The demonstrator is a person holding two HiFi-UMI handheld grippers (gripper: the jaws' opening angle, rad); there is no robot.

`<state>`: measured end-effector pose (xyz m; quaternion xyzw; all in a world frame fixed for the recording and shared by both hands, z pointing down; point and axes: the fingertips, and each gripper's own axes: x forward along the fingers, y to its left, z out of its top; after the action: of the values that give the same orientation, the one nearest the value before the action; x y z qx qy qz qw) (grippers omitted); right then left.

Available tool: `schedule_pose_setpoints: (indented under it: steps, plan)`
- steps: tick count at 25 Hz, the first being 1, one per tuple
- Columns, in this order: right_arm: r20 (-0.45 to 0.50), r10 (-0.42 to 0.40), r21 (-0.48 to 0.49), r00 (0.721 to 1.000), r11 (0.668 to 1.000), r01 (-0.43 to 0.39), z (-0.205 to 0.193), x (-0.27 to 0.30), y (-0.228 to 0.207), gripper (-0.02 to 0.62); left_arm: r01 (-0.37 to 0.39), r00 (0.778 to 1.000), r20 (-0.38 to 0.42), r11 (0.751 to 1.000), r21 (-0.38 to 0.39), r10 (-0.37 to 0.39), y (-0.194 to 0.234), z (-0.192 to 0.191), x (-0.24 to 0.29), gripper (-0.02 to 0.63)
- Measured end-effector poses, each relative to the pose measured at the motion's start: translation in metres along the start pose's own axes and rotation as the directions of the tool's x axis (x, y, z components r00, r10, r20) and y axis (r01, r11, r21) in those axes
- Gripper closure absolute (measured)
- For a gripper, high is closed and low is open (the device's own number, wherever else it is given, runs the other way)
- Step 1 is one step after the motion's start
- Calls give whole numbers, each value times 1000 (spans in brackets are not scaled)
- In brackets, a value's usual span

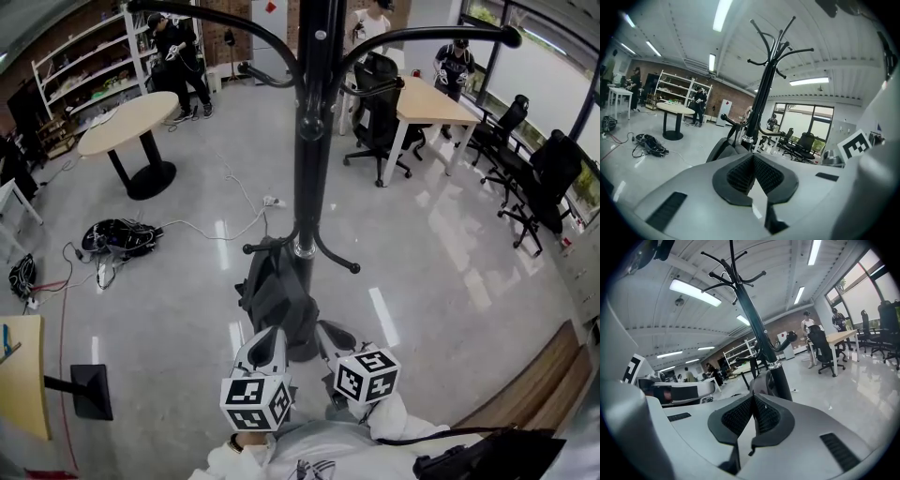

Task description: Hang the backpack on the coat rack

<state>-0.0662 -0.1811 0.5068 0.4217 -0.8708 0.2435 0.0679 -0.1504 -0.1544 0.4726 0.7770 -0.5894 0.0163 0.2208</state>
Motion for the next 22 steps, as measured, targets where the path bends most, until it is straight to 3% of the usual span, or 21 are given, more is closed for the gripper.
schedule_pose_setpoints:
  steps: [8, 14, 22]
  plan:
    - [-41, 124, -47, 991, 991, -126, -10, -42, -14, 581, -125, 992, 24, 991, -38, 125, -47, -24, -5, 603]
    - [-76, 188, -83, 979, 977, -195, -9, -78, -39, 581, -244, 968, 41, 966, -86, 248, -83, -42, -18, 603]
    - [-84, 234, -82, 969, 967, -241, -18, -97, -30, 581, -297, 952, 56, 951, -82, 302, -96, -52, -46, 603]
